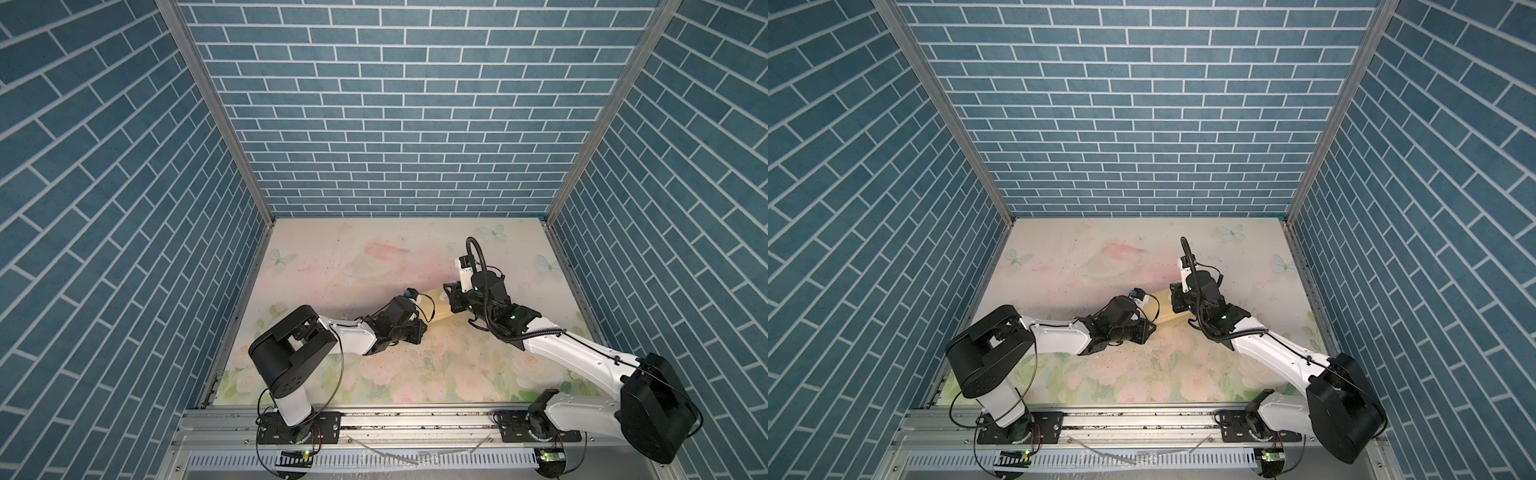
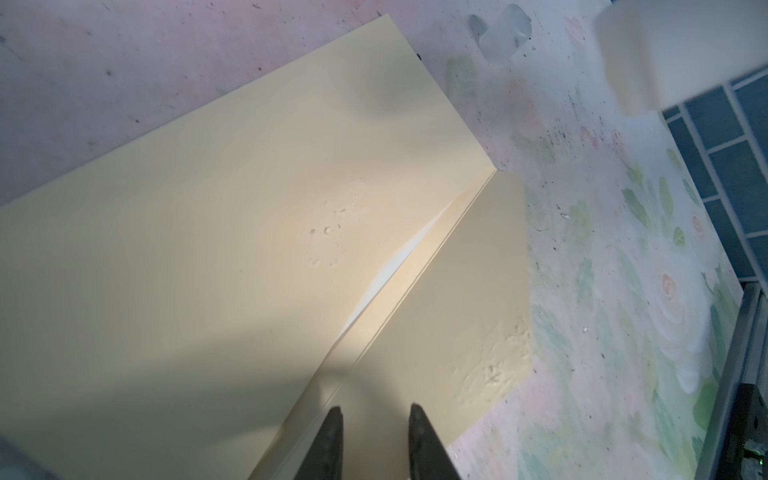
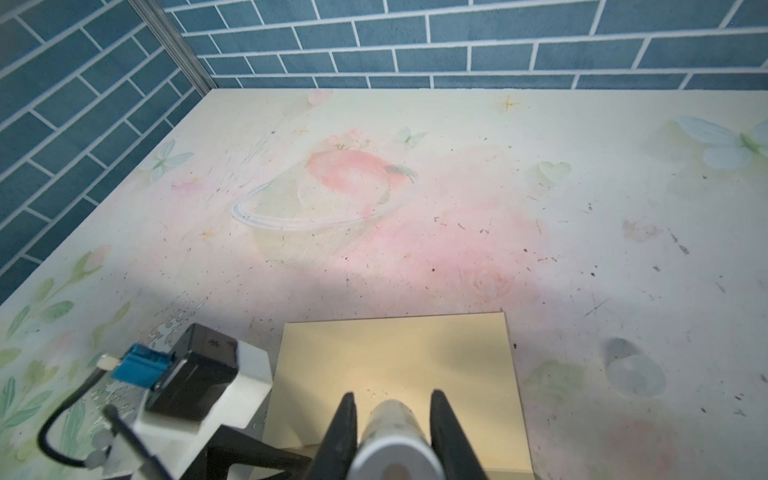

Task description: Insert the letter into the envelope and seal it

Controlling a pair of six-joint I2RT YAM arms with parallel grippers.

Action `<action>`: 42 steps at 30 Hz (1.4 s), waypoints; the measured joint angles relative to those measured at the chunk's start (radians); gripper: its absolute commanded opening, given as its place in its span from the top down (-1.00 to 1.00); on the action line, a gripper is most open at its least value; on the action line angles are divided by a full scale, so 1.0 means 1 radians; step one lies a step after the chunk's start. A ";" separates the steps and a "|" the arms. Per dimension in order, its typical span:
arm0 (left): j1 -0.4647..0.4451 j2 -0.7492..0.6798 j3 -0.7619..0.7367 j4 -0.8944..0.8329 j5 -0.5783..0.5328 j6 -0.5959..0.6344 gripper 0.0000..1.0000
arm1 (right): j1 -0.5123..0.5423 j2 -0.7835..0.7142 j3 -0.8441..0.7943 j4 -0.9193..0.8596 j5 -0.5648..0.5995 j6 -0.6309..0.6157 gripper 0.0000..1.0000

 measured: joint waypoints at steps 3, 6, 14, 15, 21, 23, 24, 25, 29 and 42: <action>0.000 -0.047 -0.026 0.014 -0.020 -0.007 0.44 | 0.000 0.027 0.000 0.015 -0.016 0.000 1.00; 0.006 -0.098 -0.038 0.016 -0.039 -0.013 0.49 | 0.000 0.056 0.000 0.038 -0.028 0.000 1.00; 0.048 -0.142 -0.044 0.032 -0.057 -0.032 0.80 | 0.026 0.159 0.005 0.075 -0.028 -0.001 1.00; 0.055 -0.142 -0.048 0.037 -0.056 -0.039 0.84 | 0.032 0.173 0.007 0.076 -0.027 -0.001 1.00; 0.100 -0.096 -0.056 0.073 -0.041 -0.091 1.00 | 0.074 0.245 0.039 0.075 -0.008 -0.004 1.00; 0.113 -0.068 -0.056 0.095 -0.027 -0.110 1.00 | 0.089 0.265 0.056 0.075 0.002 -0.006 1.00; 0.119 -0.051 -0.056 0.105 -0.020 -0.121 1.00 | 0.095 0.274 0.064 0.075 0.008 -0.010 1.00; 0.126 -0.033 -0.056 0.115 -0.008 -0.132 1.00 | 0.102 0.282 0.074 0.074 0.014 -0.014 1.00; 0.138 0.016 -0.055 0.150 0.018 -0.165 1.00 | 0.119 0.303 0.098 0.075 0.036 -0.029 1.00; 0.144 0.073 -0.055 0.186 0.032 -0.226 1.00 | 0.138 0.365 0.114 0.079 0.075 -0.050 1.00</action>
